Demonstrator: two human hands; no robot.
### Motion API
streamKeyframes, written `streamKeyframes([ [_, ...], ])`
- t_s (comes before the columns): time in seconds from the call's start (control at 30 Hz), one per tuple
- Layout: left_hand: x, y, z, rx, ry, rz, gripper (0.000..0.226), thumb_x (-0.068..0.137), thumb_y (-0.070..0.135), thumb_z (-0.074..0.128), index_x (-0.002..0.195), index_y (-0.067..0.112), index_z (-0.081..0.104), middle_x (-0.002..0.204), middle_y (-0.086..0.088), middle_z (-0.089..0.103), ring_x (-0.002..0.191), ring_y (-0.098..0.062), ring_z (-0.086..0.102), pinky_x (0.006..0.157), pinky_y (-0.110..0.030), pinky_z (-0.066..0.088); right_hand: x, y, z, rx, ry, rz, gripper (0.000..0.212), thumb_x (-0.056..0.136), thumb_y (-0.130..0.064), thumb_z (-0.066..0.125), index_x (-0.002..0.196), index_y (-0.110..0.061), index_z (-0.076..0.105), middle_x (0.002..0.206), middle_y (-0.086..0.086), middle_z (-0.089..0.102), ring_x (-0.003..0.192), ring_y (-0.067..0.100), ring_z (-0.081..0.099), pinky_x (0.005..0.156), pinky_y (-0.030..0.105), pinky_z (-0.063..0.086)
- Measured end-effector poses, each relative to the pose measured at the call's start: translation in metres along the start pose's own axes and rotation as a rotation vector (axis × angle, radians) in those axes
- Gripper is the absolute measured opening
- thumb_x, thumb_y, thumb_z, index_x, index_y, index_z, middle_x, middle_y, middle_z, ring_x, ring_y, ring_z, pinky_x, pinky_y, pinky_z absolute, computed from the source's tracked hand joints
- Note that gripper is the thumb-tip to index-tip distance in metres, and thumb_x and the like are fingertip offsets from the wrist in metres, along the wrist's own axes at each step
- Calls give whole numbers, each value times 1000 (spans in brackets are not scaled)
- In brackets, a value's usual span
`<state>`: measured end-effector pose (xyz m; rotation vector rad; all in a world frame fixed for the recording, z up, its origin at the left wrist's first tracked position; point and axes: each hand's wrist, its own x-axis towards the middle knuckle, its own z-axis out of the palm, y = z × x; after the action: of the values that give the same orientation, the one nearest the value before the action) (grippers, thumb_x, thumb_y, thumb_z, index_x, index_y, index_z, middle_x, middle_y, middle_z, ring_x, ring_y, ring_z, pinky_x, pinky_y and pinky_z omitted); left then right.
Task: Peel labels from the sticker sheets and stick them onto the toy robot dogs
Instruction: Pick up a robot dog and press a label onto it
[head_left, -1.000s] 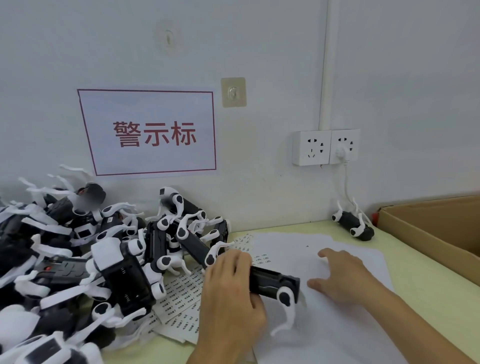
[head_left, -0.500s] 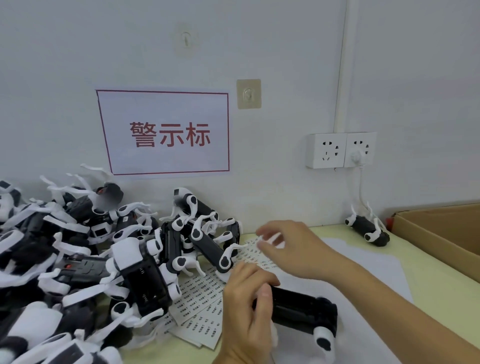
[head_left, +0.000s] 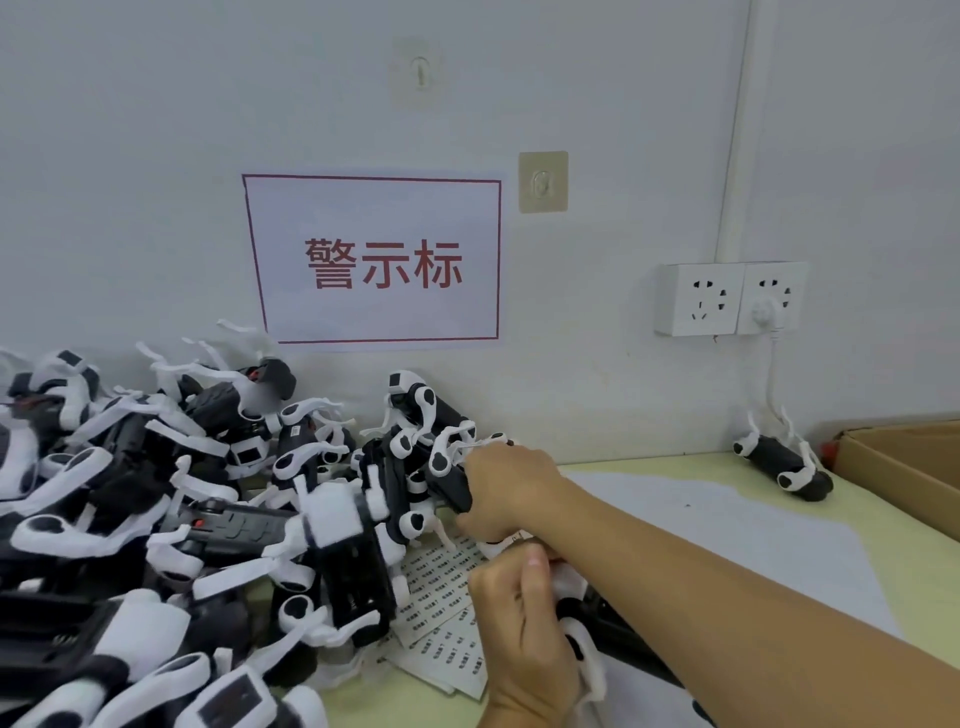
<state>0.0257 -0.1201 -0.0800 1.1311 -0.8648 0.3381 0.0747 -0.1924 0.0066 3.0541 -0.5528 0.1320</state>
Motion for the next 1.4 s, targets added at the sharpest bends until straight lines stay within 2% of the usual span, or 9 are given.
streamKeyframes([
  [0.17, 0, -6, -1, 1, -41, -23, 45, 90, 31, 35, 68, 16, 71, 65, 7, 69, 62, -15, 66, 56, -24, 45, -9, 29, -9, 506, -40, 49, 15, 79, -27, 68, 78, -18, 56, 76, -1, 60, 73, 18, 60, 61, 27, 46],
  [0.3, 1, -6, 2, -109, 5, -261, 43, 83, 39, 40, 63, 17, 71, 65, -1, 69, 67, -18, 65, 61, -29, 49, -37, 70, -9, 1247, 20, 96, 19, 88, -12, 70, 107, -15, 71, 104, 3, 76, 103, 22, 68, 96, 40, 50],
  [0.57, 20, 18, 9, 3, -43, -400, 21, 97, 37, 61, 79, 26, 57, 79, 11, 67, 74, -5, 62, 66, -11, 44, -95, 120, 3, 1981, 135, -63, 30, 80, 4, 59, 101, -6, 78, 123, 21, 68, 119, 31, 65, 88, 39, 58],
  [0.73, 25, 39, 18, 22, -273, -334, 24, 83, 52, 68, 101, 49, 53, 104, 26, 66, 91, -5, 65, 75, -18, 49, -103, 123, 4, 2020, 114, -108, 32, 85, 6, 56, 110, -4, 72, 125, 24, 66, 118, 35, 65, 85, 37, 59],
  [0.87, 29, 41, 19, 58, -261, -299, 24, 89, 27, 74, 106, 36, 61, 98, 21, 70, 87, -3, 66, 71, -13, 49, -101, 119, 4, 1929, 110, -87, 26, 86, -6, 67, 112, -7, 72, 126, 19, 67, 117, 33, 65, 91, 41, 57],
  [0.93, 32, 43, 19, -5, -199, -415, 9, 94, 33, 67, 102, 30, 64, 88, 15, 73, 76, -1, 67, 66, -12, 49, -100, 118, 3, 1875, 118, -42, 38, 78, -24, 77, 113, -11, 71, 123, 17, 69, 109, 31, 68, 96, 44, 54],
  [1.07, 42, 43, 18, -169, -43, -755, 39, 102, 42, 52, 83, 9, 64, 63, 1, 62, 51, -10, 53, 55, -25, 44, -101, 117, -4, 1716, 180, 40, 42, 85, -40, 72, 115, -11, 71, 112, 14, 74, 90, 26, 72, 85, 37, 49],
  [1.27, 53, 33, 9, -373, 94, -1054, 43, 102, 35, 50, 75, 4, 63, 56, -10, 55, 40, -18, 43, 49, -28, 39, -104, 115, -14, 1386, 342, 76, 24, 89, -31, 67, 99, -12, 77, 93, 8, 78, 82, 24, 75, 67, 22, 54],
  [1.4, 52, 34, 8, -380, 118, -1072, 45, 102, 35, 50, 73, 4, 65, 55, -11, 60, 38, -17, 47, 41, -24, 43, -106, 114, -16, 1278, 317, 97, 21, 97, -25, 62, 93, -12, 78, 88, 7, 78, 81, 24, 76, 73, 28, 54],
])
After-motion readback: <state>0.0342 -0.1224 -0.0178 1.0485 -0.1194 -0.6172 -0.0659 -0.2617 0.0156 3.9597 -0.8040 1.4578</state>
